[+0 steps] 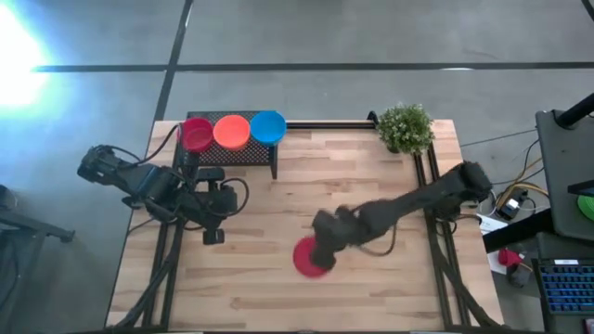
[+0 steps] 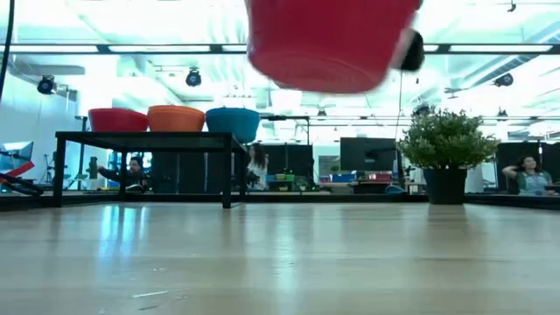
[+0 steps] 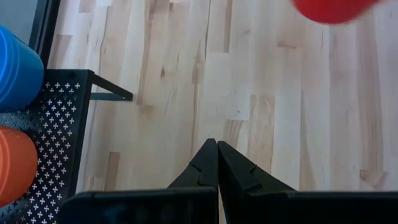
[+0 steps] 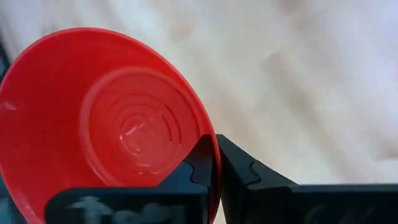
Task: Pick & Place Mini bowls
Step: Stack the red bowl on top of the red bowls on the shelf
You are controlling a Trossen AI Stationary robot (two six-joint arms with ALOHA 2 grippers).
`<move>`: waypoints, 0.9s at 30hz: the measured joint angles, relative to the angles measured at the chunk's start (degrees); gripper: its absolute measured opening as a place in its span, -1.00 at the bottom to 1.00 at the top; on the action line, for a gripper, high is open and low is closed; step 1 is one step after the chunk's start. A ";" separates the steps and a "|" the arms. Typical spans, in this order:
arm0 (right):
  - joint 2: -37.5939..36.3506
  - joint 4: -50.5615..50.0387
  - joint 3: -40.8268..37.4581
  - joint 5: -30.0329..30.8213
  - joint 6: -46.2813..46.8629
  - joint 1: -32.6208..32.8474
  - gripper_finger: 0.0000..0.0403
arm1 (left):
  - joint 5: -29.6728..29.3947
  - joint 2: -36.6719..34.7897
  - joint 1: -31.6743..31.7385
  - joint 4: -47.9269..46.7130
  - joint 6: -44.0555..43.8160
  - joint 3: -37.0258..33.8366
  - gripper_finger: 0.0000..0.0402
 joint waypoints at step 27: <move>-12.62 8.20 0.01 22.52 -22.49 -18.04 -0.96 | -25.37 2.64 0.84 22.30 0.42 -0.04 -0.53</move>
